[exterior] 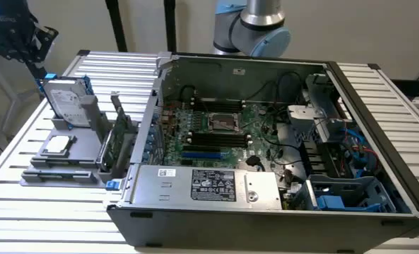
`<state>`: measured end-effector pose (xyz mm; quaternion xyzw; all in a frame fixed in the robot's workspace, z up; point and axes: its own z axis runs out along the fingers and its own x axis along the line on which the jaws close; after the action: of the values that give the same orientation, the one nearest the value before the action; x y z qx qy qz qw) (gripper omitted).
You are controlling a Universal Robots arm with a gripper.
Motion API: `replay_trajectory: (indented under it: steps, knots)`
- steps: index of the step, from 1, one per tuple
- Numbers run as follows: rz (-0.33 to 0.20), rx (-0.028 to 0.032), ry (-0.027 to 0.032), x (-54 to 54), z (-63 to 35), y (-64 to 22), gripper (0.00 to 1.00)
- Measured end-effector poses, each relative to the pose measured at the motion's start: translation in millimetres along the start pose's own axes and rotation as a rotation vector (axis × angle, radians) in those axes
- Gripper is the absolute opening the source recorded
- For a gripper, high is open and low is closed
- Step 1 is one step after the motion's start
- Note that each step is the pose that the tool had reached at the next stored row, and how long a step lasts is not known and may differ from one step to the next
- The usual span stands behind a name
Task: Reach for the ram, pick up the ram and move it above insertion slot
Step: 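Reach for the ram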
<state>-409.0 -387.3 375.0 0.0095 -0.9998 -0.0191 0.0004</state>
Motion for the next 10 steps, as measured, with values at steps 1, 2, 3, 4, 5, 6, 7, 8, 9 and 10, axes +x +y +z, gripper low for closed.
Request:
replay_trajectory:
  steps: [1,2,3,4,5,6,7,8,9,10]
  knots:
    - [0.0,0.0,0.0,0.0,0.0,0.0,0.11]
    - [0.0,0.0,0.0,0.0,0.0,0.0,0.11]
    - [0.0,0.0,0.0,0.0,0.0,0.0,0.11]
    - [0.0,0.0,0.0001,0.0,-0.1,0.0,0.11]
    - [0.0,0.0001,0.0001,0.0,-0.1,0.0,0.11]
    - [0.0,0.0,0.0001,0.0,-0.1,0.0,0.11]
    - [0.0,0.0,0.0001,0.0,-0.1,0.0,0.11]
    - [0.0,0.0,0.0001,0.0,-0.1,0.0,0.11]
    - [0.0,0.0,0.0001,0.0,-0.1,0.0,0.11]
    - [0.0,0.0,0.0,0.0,-0.1,0.0,0.11]
